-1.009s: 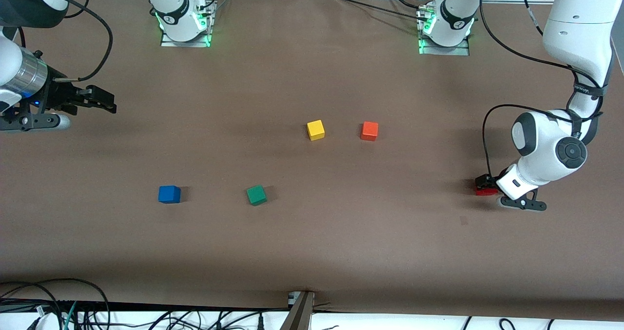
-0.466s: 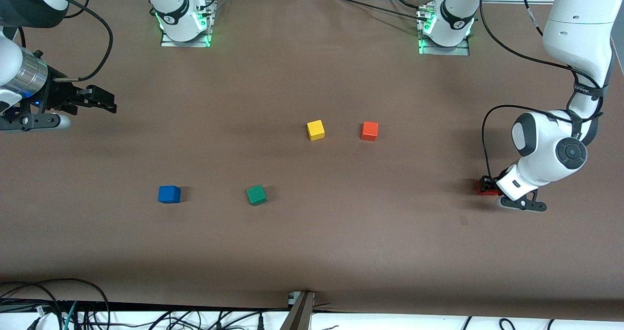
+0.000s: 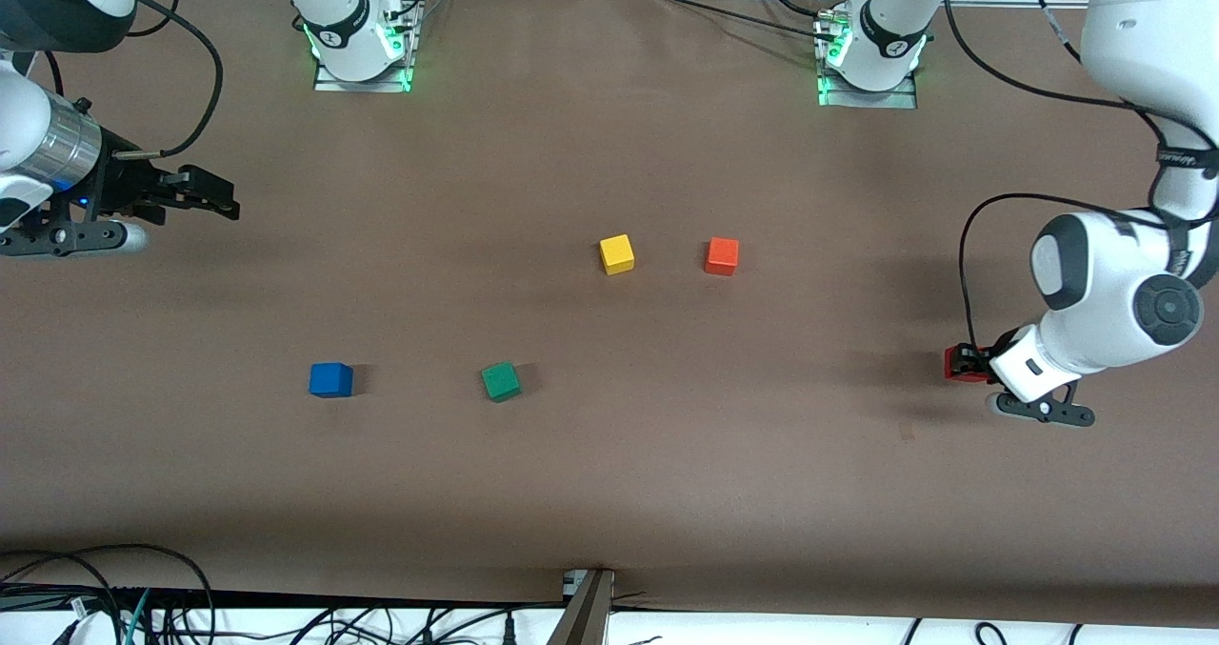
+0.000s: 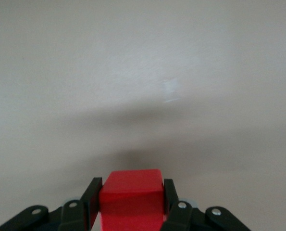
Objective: Pass red block to right arm, stack on blue
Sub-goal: 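Carry the red cube toward the middle while the right gripper approaches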
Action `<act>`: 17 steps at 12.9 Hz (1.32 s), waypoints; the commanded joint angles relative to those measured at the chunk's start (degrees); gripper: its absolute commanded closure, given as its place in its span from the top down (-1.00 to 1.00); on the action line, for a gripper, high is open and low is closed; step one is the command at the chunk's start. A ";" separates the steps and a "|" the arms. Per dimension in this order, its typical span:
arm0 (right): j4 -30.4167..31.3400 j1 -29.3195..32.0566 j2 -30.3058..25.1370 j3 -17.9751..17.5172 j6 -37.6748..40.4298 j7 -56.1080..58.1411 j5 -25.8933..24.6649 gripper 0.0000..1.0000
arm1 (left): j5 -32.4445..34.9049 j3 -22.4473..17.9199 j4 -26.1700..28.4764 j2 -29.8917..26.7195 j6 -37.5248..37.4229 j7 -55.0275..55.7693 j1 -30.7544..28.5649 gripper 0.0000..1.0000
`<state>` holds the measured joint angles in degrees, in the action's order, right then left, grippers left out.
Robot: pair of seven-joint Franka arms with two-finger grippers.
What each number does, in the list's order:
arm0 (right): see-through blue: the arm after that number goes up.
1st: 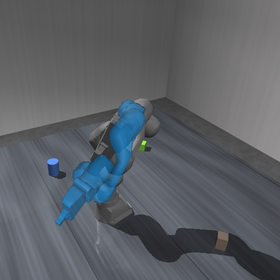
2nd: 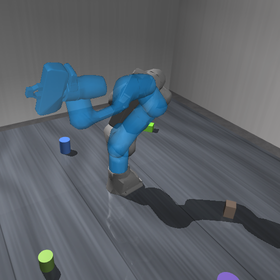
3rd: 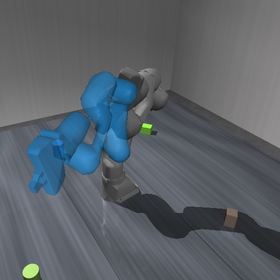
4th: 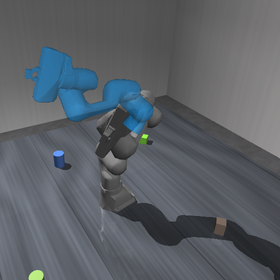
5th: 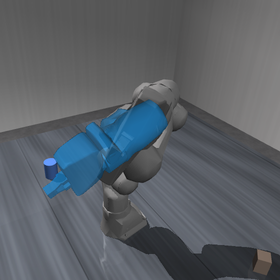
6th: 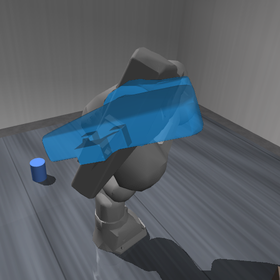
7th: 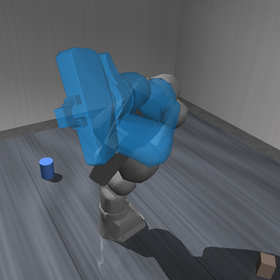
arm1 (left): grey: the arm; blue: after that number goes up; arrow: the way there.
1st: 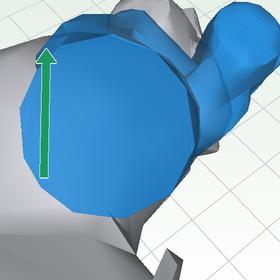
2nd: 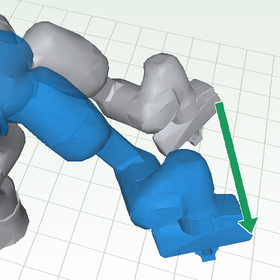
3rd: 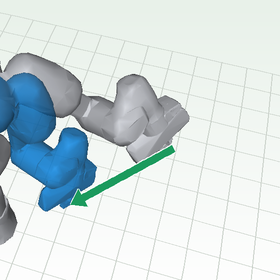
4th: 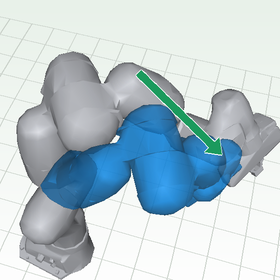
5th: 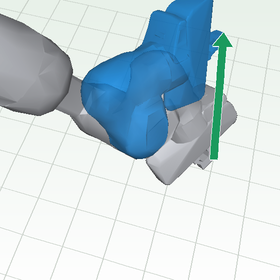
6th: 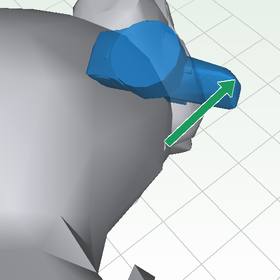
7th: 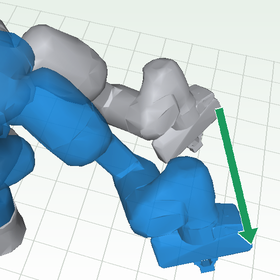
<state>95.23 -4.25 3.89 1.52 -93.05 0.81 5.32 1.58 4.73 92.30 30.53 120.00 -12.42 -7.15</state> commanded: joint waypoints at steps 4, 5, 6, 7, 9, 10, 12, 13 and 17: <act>1.01 -0.06 -0.38 -0.02 0.24 -0.46 13.03 1.00 | 0.00 8.70 -13.01 -2.14 -15.84 -2.94 -0.32 -1.00; 1.01 -0.06 -0.20 0.07 0.24 -0.38 16.27 1.00 | -1.48 10.64 -13.20 -2.31 -15.94 -6.35 -0.75 -1.00; 0.93 0.03 0.41 0.07 0.24 -0.37 19.17 1.00 | -6.28 11.09 -13.29 -2.75 -15.85 -9.96 -1.02 -1.00; 0.92 0.03 0.68 0.07 0.24 -0.37 21.90 1.00 | -11.55 11.09 -13.29 -2.75 -15.85 -14.95 -1.11 -1.00; 0.92 0.03 1.56 0.07 0.32 0.24 28.84 1.00 | -18.08 11.18 -13.29 -2.84 -15.76 -23.31 -1.02 -1.00; 1.01 0.12 1.91 0.15 0.32 0.33 32.35 1.00 | -21.94 11.18 -13.20 -2.84 -15.67 -26.57 -1.02 -1.00; 0.93 0.38 3.31 0.33 1.80 0.42 39.73 1.00 | -33.25 11.10 -12.94 -2.23 -15.67 -34.91 -1.02 -1.00; 0.84 0.65 4.45 0.59 3.12 0.59 44.56 1.00 | -38.71 11.09 -12.41 -1.88 -15.59 -37.21 -0.67 -1.00; 1.01 2.14 7.71 0.95 6.21 0.94 58.29 1.00 | -51.74 11.18 -11.97 -1.35 -13.49 -41.26 3.45 -1.00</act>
<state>95.97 -2.86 10.87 2.56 -88.21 0.91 59.07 -45.42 15.96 80.16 29.30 105.23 -50.14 -5.62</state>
